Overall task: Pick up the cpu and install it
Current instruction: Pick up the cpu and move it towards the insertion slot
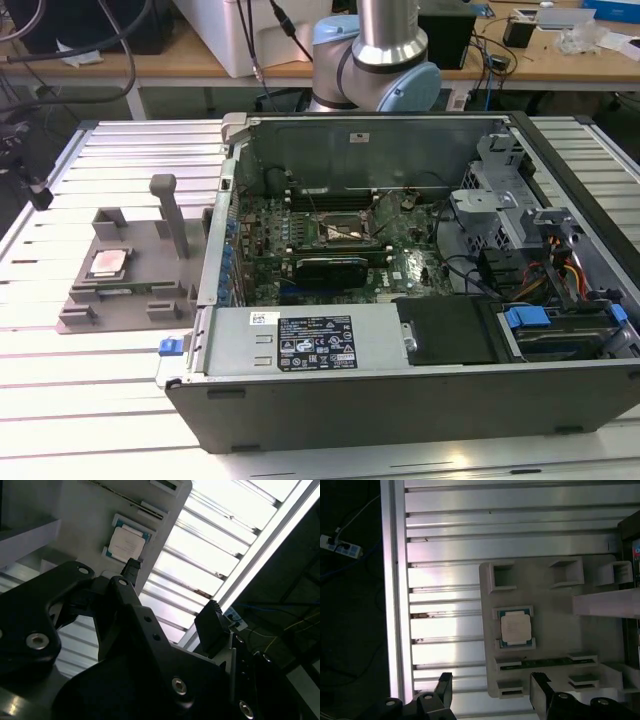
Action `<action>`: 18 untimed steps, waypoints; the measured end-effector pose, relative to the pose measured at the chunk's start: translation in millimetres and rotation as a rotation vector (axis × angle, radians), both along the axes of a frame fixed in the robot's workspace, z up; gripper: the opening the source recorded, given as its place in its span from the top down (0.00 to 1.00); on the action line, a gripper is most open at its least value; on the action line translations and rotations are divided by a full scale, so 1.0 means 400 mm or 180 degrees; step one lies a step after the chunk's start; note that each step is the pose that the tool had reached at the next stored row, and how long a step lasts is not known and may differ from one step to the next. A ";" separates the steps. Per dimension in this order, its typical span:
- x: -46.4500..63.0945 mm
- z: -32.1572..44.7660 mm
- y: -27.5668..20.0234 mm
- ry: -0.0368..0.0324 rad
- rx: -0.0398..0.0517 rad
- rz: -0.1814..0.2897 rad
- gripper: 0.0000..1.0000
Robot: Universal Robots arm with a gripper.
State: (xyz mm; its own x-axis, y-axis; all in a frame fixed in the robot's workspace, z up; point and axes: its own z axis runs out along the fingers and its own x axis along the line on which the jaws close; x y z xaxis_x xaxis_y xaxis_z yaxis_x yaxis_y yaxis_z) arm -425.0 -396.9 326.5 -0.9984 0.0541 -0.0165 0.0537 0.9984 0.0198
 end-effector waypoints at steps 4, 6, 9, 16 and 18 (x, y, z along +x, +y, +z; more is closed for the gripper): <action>0.000 -0.007 0.000 0.0000 0.0000 0.0000 0.28; 0.001 -0.010 0.000 0.0000 0.0000 0.0000 0.28; 0.001 -0.015 0.000 0.0000 0.0000 0.0000 0.28; 0.001 -0.028 0.000 0.0000 0.0000 0.0000 0.28; 0.001 -0.031 0.000 0.0000 0.0000 0.0000 0.28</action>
